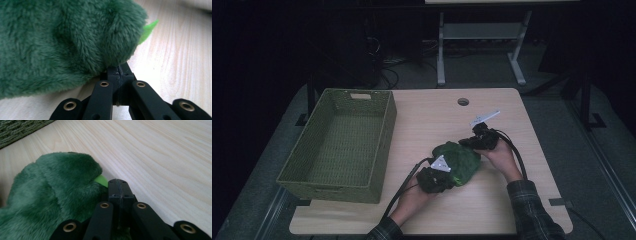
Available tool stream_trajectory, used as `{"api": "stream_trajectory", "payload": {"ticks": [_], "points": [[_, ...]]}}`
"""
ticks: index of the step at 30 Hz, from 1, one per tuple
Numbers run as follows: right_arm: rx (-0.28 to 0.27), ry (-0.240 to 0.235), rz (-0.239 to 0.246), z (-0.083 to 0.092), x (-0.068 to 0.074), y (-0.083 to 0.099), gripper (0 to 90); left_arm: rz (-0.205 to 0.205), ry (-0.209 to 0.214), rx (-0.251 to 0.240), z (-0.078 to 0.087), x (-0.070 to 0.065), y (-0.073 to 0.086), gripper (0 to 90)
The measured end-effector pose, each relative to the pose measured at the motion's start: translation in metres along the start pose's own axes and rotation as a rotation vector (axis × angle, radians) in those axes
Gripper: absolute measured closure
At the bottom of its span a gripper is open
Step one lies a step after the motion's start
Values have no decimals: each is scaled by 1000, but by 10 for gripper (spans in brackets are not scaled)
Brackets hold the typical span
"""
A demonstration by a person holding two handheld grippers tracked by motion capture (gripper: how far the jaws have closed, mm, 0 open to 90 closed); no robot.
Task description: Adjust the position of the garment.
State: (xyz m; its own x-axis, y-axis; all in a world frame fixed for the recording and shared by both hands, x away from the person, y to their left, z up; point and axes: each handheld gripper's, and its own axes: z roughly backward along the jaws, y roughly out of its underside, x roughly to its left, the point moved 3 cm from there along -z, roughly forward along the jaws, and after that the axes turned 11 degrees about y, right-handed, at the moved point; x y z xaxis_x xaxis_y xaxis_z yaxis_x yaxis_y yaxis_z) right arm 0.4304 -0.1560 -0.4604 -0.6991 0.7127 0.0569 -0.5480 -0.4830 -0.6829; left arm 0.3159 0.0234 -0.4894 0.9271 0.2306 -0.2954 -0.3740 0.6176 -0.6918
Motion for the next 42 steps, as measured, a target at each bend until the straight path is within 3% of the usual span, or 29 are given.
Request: {"api": "stream_trajectory", "payload": {"ticks": [11, 23, 36, 42], "points": [[-8, 11, -13, 11, 7, 18, 899, 8, -23, -2, 6, 5, 3, 897], [22, 30, -35, 32, 11, 38, 899, 32, -43, -16, 16, 17, 6, 897], [25, 34, -40, 55, 31, 72, 898, 51, -75, -33, 27, 29, 9, 897], [21, 7, -34, 64, 46, 84, 898, 57, -85, -47, 29, 33, 9, 897]]}}
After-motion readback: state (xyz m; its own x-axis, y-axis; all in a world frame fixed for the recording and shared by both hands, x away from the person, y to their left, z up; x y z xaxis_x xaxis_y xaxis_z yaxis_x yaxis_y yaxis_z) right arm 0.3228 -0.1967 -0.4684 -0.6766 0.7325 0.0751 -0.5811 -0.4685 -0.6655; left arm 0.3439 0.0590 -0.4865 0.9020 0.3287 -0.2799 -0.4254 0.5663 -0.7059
